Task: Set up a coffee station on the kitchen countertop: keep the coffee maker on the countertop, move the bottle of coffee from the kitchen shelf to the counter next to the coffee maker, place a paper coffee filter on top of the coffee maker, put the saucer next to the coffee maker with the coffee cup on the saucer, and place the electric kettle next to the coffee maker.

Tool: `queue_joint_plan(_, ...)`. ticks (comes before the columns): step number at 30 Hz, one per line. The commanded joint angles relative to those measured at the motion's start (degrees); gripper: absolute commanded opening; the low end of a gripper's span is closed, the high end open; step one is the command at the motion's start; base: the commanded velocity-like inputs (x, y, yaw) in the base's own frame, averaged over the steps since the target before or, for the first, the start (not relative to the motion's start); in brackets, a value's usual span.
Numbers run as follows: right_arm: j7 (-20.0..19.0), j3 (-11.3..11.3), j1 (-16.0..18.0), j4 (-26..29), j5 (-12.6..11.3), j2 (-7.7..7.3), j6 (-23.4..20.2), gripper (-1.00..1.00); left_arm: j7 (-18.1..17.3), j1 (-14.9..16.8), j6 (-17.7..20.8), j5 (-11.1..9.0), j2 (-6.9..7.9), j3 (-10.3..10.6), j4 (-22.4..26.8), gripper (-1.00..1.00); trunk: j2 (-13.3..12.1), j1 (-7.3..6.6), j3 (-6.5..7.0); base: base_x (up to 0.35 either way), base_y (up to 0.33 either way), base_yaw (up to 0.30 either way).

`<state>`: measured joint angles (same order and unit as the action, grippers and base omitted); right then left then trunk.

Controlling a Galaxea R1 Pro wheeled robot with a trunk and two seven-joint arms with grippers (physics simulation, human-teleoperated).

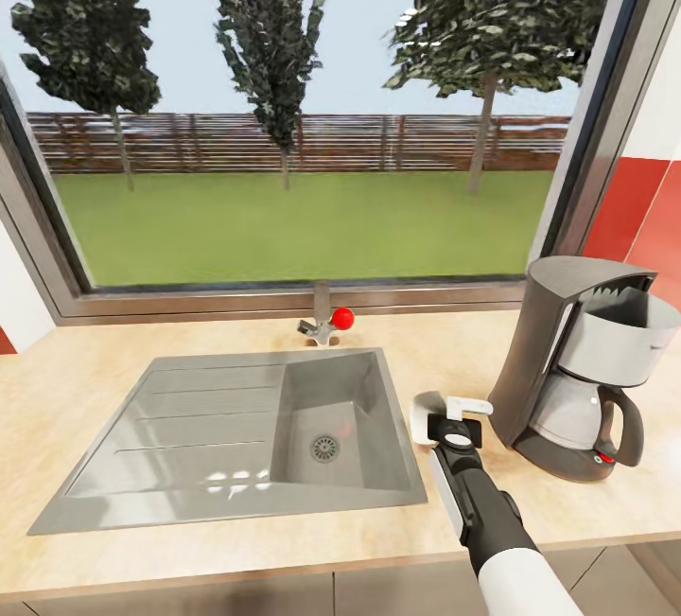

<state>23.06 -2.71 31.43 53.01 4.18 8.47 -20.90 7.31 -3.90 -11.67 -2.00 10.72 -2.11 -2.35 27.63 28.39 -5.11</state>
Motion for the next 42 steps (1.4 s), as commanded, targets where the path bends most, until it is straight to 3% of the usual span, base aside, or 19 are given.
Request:
queue_joint_plan(1, 0.06, -0.1, 0.04, 0.07, 0.21, 0.05, -0.37, -1.0, -0.01, 0.04, -0.36, -0.2, 0.0, -0.18, -0.11, 1.0, 0.1, 0.03, -0.1, 0.0, 0.0, 0.0)
queue_joint_plan(38, -0.02, -0.16, 0.04, 0.61, 0.13, 0.07, -0.45, -1.0, -0.01, 0.04, -0.37, -0.2, -0.09, -0.18, -0.08, 1.0, 0.1, 0.03, -0.1, 0.0, 0.0, 0.0)
queue_joint_plan(40, -0.03, -0.14, 0.04, 2.43, 0.04, 0.11, -0.61, -1.0, -0.01, 0.04, -0.37, -0.16, -0.15, -0.18, -0.03, 1.0, 0.1, 0.03, -0.1, 0.0, 0.0, 0.0)
queue_joint_plan(42, -0.03, -0.01, 0.04, 7.6, -0.02, 0.16, -1.04, -1.0, -0.01, 0.04, -0.43, -0.13, -0.22, -0.13, 0.08, 1.0, 0.1, 0.03, -0.1, 0.0, 0.0, 0.0)
